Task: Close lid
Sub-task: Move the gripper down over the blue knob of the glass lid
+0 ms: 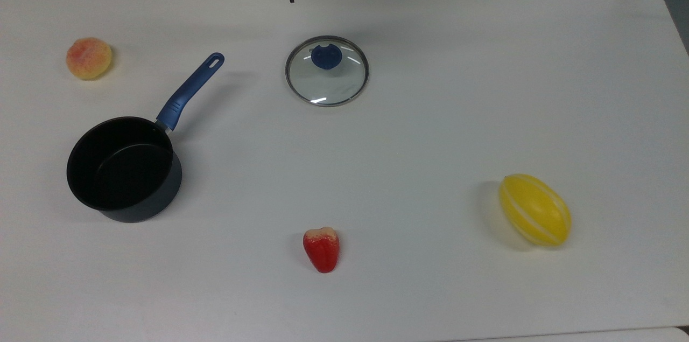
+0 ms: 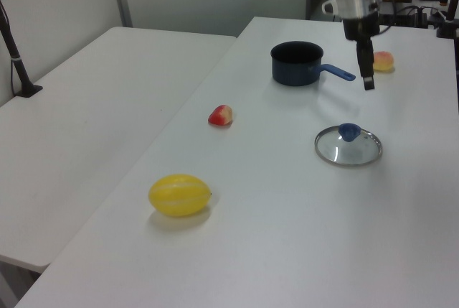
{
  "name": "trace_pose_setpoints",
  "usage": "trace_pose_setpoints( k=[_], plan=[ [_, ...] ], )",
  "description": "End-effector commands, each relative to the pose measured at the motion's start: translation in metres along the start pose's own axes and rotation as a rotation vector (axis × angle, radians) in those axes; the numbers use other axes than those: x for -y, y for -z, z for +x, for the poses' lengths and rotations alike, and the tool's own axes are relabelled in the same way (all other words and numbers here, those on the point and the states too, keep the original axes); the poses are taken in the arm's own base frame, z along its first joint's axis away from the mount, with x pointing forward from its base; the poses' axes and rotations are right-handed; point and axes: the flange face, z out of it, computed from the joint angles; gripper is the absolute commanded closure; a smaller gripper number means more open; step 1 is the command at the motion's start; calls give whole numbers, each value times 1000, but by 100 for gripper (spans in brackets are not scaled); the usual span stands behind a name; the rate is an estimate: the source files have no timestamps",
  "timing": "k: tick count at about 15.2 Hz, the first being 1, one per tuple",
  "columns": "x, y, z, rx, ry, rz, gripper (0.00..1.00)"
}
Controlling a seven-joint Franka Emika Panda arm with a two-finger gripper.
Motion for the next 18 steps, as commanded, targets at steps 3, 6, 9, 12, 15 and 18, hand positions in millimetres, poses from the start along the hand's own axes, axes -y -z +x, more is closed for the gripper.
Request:
trace_pose_setpoints(
  k=[3,6,9,12,15,18],
  plan=[
    [8,-52,6,-60,33,-28,0],
    [11,-67,10,-112,36,-33,0],
    [13,-81,14,-183,18,-38,0],
    [21,-94,16,-233,17,-41,0],
    [24,-107,16,-278,-2,-41,0],
    [21,-114,18,-302,2,-52,0]
  ],
)
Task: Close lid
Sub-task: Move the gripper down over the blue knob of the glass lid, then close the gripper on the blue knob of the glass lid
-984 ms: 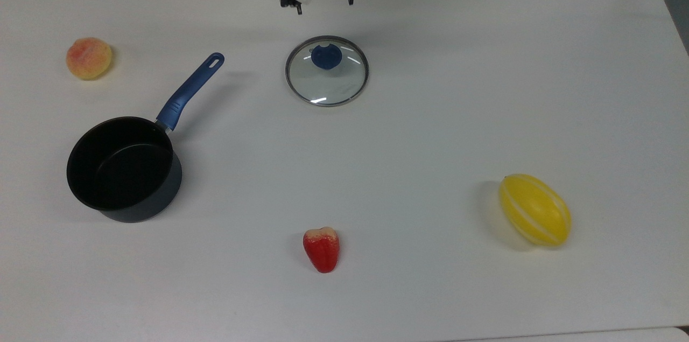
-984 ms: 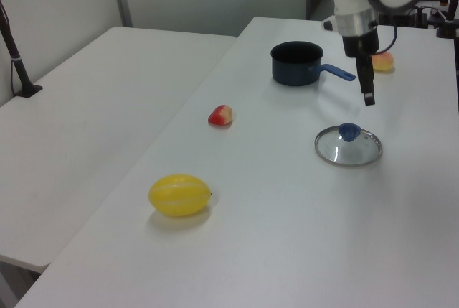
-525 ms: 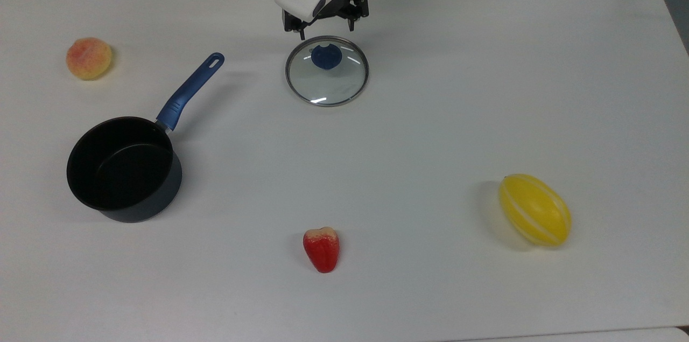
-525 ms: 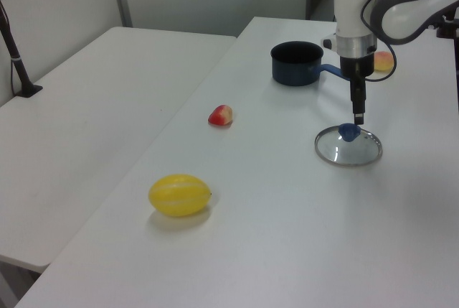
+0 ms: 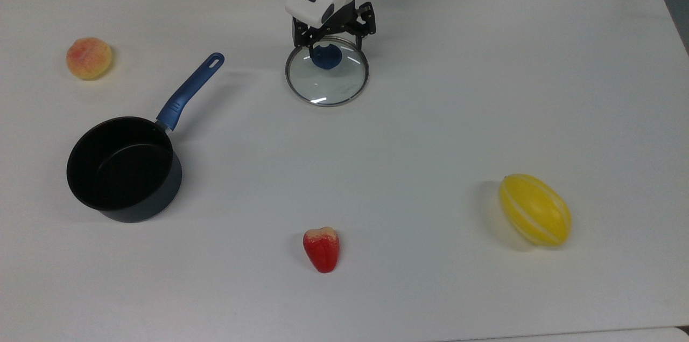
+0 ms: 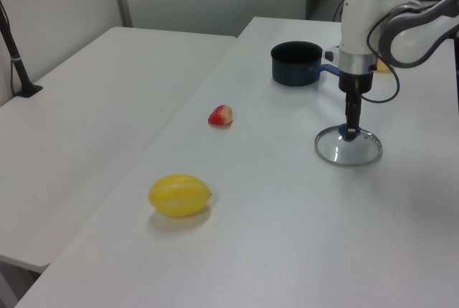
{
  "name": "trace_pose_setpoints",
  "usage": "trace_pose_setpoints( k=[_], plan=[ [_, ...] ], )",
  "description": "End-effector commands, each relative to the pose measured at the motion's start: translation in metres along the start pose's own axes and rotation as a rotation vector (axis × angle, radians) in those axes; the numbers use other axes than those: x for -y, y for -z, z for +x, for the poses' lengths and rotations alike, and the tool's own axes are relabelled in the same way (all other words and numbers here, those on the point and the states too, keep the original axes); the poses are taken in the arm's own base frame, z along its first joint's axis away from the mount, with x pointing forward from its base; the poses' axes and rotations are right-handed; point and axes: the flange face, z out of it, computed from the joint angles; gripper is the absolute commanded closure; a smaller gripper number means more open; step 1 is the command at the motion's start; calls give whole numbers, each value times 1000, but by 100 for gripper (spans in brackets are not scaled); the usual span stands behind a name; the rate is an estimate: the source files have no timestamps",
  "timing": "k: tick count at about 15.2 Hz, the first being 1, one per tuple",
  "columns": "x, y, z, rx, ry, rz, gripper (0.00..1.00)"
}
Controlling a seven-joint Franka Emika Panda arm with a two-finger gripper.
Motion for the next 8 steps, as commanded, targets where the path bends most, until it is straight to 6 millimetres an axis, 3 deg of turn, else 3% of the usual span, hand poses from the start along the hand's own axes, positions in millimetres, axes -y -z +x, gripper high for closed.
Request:
trace_pose_setpoints(
  k=[1,6,8],
  plan=[
    [0,-6,-6,-35,5,-33,0],
    [-4,-15,-3,-36,27,-59,0],
    [-4,-17,-3,-34,29,-60,5]
  ],
)
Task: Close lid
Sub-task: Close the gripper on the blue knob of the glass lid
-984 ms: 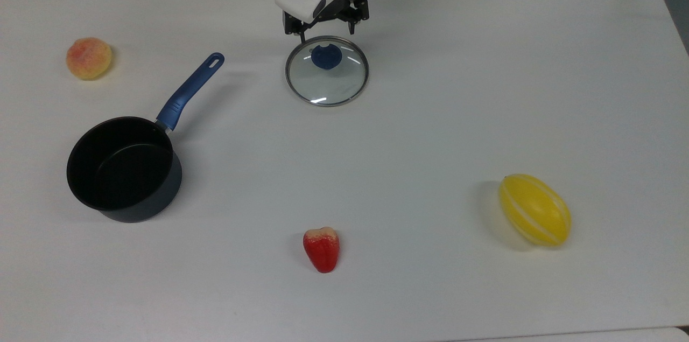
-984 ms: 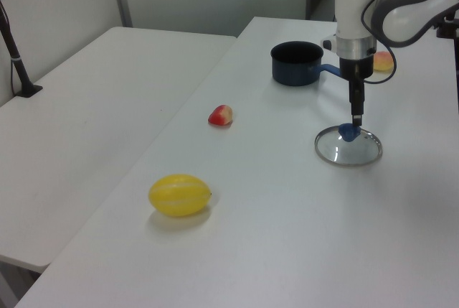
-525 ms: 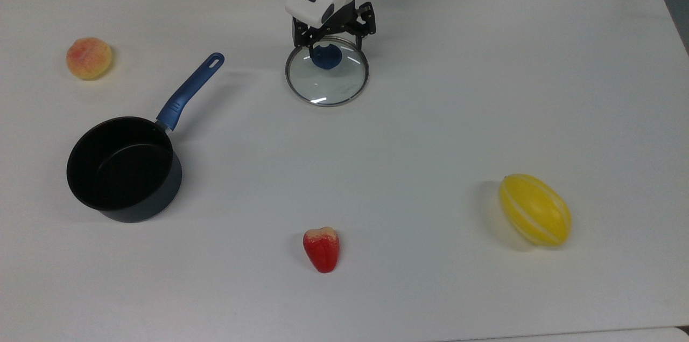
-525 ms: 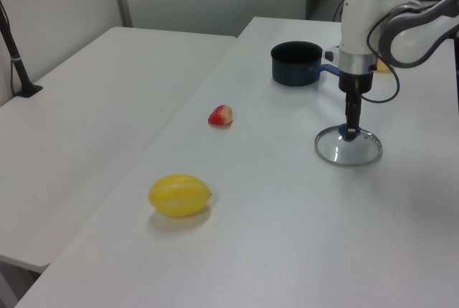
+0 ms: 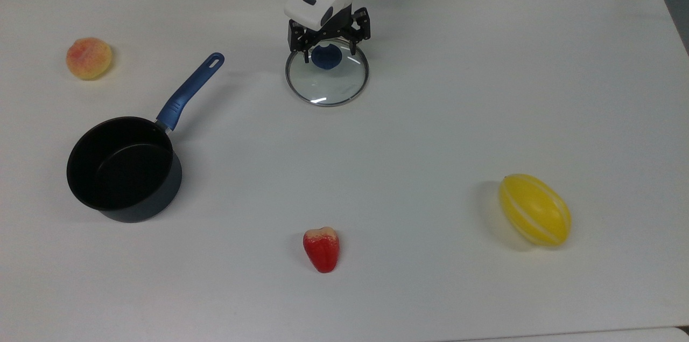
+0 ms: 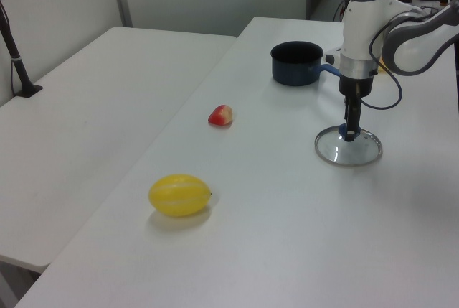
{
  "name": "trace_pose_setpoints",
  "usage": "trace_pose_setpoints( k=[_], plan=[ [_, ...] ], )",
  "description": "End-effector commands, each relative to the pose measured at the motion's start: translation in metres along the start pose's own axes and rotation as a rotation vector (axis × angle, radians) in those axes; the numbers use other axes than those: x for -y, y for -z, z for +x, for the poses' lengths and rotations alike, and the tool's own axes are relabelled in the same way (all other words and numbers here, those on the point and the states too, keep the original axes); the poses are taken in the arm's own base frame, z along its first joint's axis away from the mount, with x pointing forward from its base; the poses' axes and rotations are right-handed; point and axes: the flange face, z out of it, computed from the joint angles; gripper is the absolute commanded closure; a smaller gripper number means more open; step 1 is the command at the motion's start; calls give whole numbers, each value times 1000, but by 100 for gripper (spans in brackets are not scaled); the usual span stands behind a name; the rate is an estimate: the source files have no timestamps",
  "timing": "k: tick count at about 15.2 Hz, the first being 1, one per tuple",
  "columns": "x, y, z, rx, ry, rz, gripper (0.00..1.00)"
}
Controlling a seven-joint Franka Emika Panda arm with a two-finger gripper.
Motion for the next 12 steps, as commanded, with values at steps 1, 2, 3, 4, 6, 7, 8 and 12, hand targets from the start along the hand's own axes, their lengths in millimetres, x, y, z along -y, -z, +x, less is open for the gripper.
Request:
trace_pose_setpoints(
  k=[1,2,3,4,6,7,8,12],
  plan=[
    [1,-8,-2,-14,-3,-14,9],
    [1,-8,-2,-14,-1,-16,12],
    [2,-8,-2,-14,0,-15,18],
    [1,-8,-2,-13,-1,-15,24],
    [1,-8,-2,-13,-1,-15,45],
    [1,-8,-2,-14,-2,-17,56],
    [1,-8,-2,-13,-1,-15,67],
    [0,-7,-2,-10,-5,-16,84]
  ],
)
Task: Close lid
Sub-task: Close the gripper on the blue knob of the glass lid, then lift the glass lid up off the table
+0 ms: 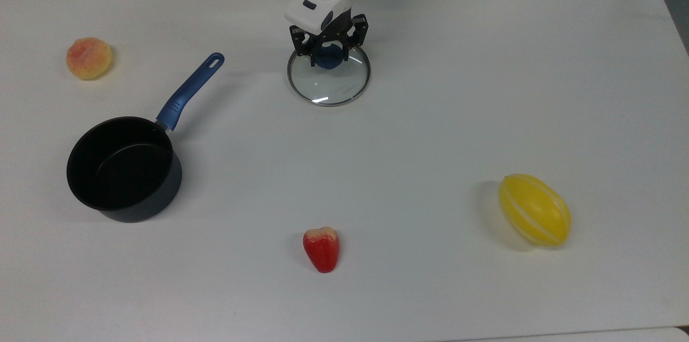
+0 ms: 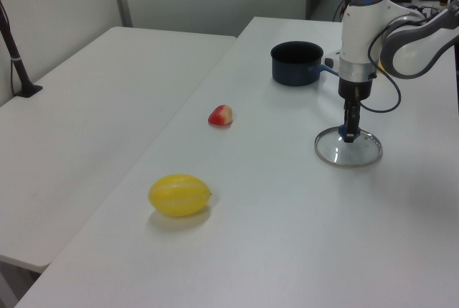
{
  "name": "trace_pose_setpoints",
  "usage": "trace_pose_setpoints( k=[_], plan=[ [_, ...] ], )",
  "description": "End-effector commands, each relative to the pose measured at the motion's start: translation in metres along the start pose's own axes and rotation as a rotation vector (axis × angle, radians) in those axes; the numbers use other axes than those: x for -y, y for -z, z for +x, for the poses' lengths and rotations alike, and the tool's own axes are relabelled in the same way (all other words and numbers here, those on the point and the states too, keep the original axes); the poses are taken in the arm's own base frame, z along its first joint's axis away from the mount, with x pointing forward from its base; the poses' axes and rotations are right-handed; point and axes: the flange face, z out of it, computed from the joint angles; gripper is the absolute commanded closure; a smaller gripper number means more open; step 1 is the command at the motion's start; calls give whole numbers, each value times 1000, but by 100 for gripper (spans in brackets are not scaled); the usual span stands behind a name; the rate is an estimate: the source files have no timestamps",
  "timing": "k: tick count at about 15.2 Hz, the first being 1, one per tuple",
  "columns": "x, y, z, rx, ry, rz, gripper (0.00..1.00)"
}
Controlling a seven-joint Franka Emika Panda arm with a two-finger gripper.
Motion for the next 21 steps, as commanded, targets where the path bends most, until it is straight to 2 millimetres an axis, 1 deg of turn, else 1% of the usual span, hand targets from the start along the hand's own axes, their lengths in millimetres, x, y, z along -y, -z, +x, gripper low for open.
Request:
trace_pose_setpoints(
  k=[1,3,4,7,10,12,16,18,19,20,21],
  plan=[
    [1,0,-2,-16,-9,-13,85],
    [0,8,-2,-22,-27,-14,85],
    [0,15,1,-20,-57,-15,85],
    [0,41,10,21,-68,-19,86],
    [4,66,18,37,-63,-20,86],
    [4,87,25,38,-65,-21,86],
    [-3,143,42,12,-90,-12,86],
    [-12,177,53,-11,-112,0,86],
    [-17,188,55,-15,-120,2,86],
    [-25,196,57,-18,-135,3,86],
    [-34,210,59,-33,-151,8,86]
  ],
)
